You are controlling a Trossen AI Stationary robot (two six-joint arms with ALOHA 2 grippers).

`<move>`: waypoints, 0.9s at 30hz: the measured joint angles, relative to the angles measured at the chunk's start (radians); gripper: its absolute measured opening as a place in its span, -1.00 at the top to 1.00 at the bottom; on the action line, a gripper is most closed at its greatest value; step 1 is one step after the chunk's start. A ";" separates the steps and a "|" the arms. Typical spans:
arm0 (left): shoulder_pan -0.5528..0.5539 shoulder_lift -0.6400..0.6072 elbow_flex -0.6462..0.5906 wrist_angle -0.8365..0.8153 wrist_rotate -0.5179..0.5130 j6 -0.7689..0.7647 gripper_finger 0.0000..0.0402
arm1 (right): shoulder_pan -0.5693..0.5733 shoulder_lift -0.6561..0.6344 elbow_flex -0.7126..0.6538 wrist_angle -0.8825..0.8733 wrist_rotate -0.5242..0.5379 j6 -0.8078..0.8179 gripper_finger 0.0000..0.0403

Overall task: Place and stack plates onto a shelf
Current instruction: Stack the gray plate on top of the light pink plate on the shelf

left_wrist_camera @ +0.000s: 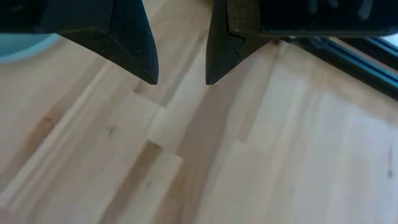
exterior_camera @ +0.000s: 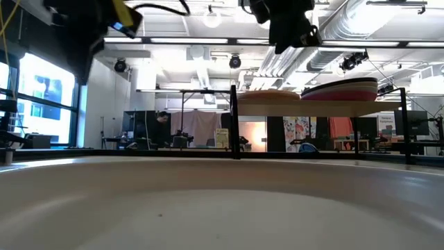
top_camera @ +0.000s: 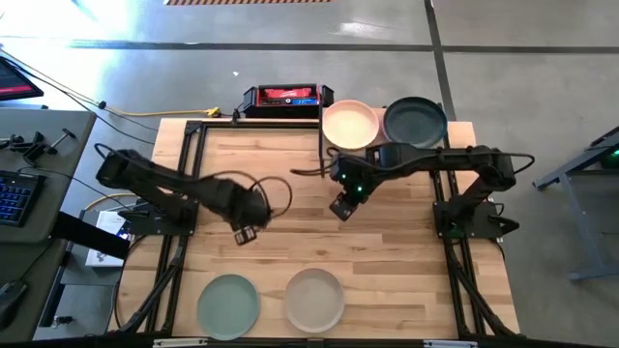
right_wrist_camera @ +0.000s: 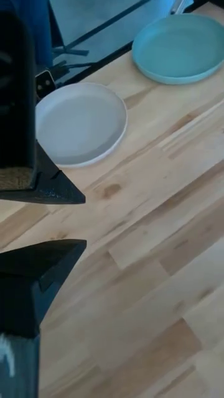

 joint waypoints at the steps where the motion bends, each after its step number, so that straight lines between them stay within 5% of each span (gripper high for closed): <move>1: -0.025 0.000 -0.006 0.001 0.000 -0.025 0.38 | 0.013 0.000 0.000 0.000 0.011 0.009 0.60; 14: -0.302 0.000 -0.024 0.040 0.000 -0.292 0.38 | 0.224 0.000 0.000 0.044 0.151 0.098 0.60; 27: -0.404 0.000 -0.024 0.170 -0.008 -0.362 0.38 | 0.360 0.145 0.000 0.203 0.193 0.115 0.60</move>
